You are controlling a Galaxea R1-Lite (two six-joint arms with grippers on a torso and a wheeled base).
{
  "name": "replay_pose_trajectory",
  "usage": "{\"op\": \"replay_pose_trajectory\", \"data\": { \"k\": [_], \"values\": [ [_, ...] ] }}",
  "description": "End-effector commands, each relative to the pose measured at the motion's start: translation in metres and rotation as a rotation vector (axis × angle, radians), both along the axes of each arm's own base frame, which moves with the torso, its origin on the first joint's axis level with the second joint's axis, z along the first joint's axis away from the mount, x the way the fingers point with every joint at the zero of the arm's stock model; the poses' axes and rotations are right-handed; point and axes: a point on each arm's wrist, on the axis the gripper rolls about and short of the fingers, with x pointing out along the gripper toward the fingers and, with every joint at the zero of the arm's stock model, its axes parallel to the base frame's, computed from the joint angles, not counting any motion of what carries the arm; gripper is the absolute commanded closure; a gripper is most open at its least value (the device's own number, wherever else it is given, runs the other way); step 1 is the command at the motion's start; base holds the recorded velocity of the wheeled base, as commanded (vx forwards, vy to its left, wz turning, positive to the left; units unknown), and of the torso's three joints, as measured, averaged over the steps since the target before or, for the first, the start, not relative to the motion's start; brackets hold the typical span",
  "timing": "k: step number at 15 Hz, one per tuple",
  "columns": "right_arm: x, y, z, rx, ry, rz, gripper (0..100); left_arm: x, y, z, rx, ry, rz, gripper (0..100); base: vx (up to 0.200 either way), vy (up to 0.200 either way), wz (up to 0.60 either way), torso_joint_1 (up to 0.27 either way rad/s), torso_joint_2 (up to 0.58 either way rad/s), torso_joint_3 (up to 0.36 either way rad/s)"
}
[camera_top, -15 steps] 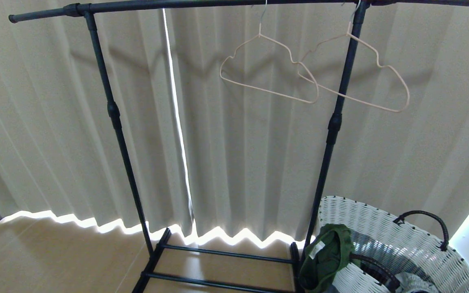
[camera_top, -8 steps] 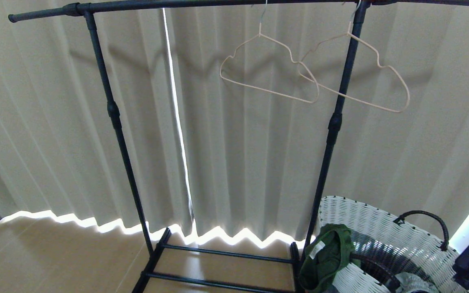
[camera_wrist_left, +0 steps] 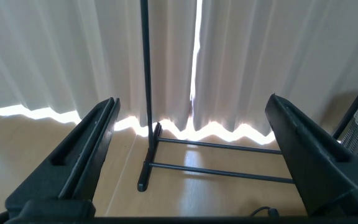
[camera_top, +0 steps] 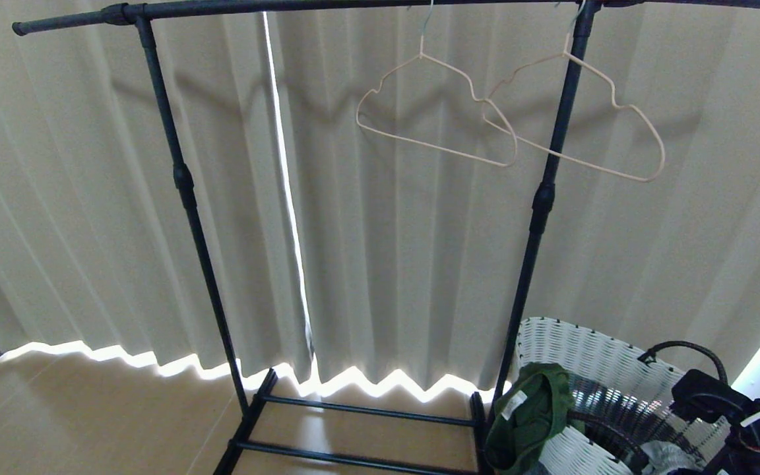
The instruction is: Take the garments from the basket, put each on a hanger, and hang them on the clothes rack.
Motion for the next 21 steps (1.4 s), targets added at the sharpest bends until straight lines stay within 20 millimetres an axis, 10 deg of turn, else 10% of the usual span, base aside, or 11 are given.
{"op": "replay_pose_trajectory", "data": {
  "k": [1, 2, 3, 7, 14, 21],
  "values": [
    [0.010, -0.005, -0.019, 0.009, 0.066, -0.017, 0, 0.000, 0.000, 0.000, 0.000, 0.000, 0.001, 0, 0.000, 0.000, 0.00, 0.000, 0.00, 0.000],
    [0.012, -0.005, -0.019, 0.007, 0.049, -0.016, 0, 0.000, 0.000, 0.000, 0.000, 0.000, 0.001, 0, 0.000, 0.000, 0.00, 0.000, 0.00, 0.000],
    [0.013, -0.005, -0.019, 0.006, 0.041, -0.016, 100, 0.000, 0.000, 0.000, 0.000, 0.000, 0.001, 0, 0.000, 0.000, 0.00, 0.000, 0.00, 0.000],
    [0.002, -0.003, -0.008, 0.002, -0.017, -0.012, 100, 0.000, 0.000, 0.000, 0.000, 0.000, 0.001, 0, 0.000, 0.000, 0.00, 0.000, 0.00, 0.000],
    [-0.082, 0.010, 0.051, -0.046, -0.529, 0.009, 100, 0.000, 0.000, 0.000, -0.005, 0.000, 0.001, 0, 0.000, 0.000, 0.00, 0.000, 0.00, 0.000],
    [-0.107, 0.014, 0.054, -0.062, -0.662, 0.013, 100, 0.000, 0.000, 0.000, -0.008, 0.000, -0.002, 0, 0.000, 0.000, 0.00, 0.000, 0.00, 0.000]
  ]
}}
